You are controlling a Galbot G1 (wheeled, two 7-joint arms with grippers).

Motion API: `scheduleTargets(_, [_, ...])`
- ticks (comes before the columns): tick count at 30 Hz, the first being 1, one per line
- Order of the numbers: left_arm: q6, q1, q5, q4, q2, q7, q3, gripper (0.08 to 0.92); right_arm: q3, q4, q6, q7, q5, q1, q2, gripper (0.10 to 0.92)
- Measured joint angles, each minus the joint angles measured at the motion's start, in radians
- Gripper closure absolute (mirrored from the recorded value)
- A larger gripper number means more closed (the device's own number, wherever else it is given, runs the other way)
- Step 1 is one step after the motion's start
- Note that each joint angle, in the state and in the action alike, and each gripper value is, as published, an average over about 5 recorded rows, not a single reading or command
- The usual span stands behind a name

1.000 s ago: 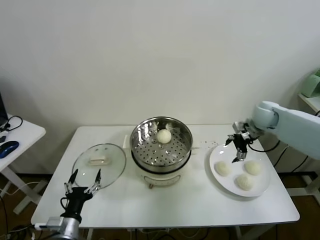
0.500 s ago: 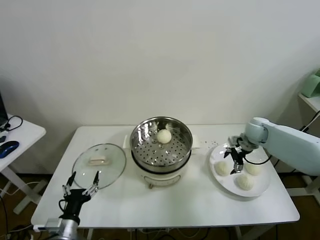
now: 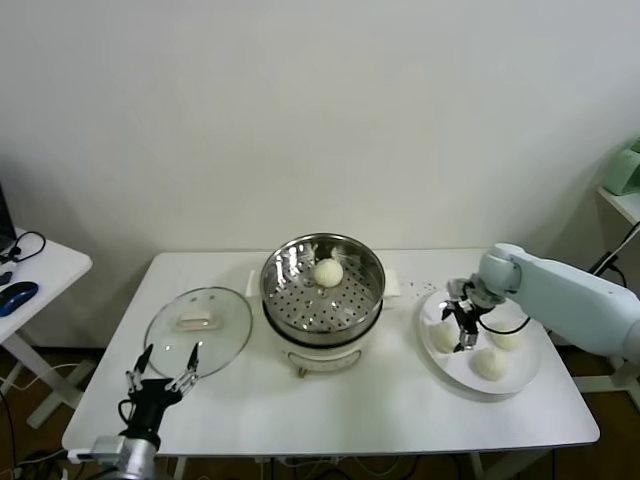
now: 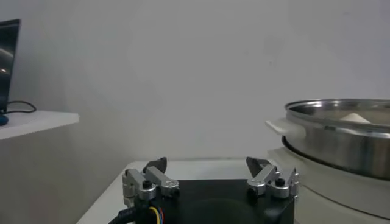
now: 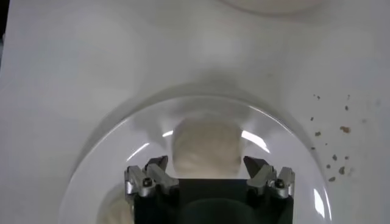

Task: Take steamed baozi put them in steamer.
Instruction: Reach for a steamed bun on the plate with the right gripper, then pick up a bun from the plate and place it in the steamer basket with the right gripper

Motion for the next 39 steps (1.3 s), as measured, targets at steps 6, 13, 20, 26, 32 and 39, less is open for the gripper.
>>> scheduleTargets(6, [0.000, -0.003, 0.000, 0.002, -0.001, -0.001, 0.000, 0.177, 0.009, -0.014, 0.000, -0.001, -0.001, -0.008, 0.006, 0.272])
scheduleTargets(13, [0.000, -0.005, 0.000, 0.003, -0.002, -0.003, 0.000, 0.177, 0.015, -0.015, -0.001, -0.001, 0.006, -0.013, 0.004, 0.329])
scheduleTargets(20, [0.001, -0.006, -0.001, 0.004, -0.003, -0.007, 0.001, 0.177, 0.003, 0.001, -0.016, 0.009, 0.038, 0.007, -0.011, 0.338])
scheduleTargets(26, [0.003, -0.004, -0.001, 0.000, -0.008, -0.012, 0.006, 0.177, -0.035, 0.028, -0.038, 0.014, 0.125, 0.075, -0.027, 0.338])
scheduleTargets(32, [0.006, 0.006, -0.001, -0.018, -0.008, -0.013, 0.001, 0.177, -0.103, 0.047, -0.060, 0.014, 0.262, 0.191, -0.022, 0.338])
scheduleTargets(39, [0.006, 0.012, -0.001, -0.033, -0.007, -0.014, 0.000, 0.177, -0.225, 0.062, -0.084, 0.007, 0.461, 0.386, 0.017, 0.343])
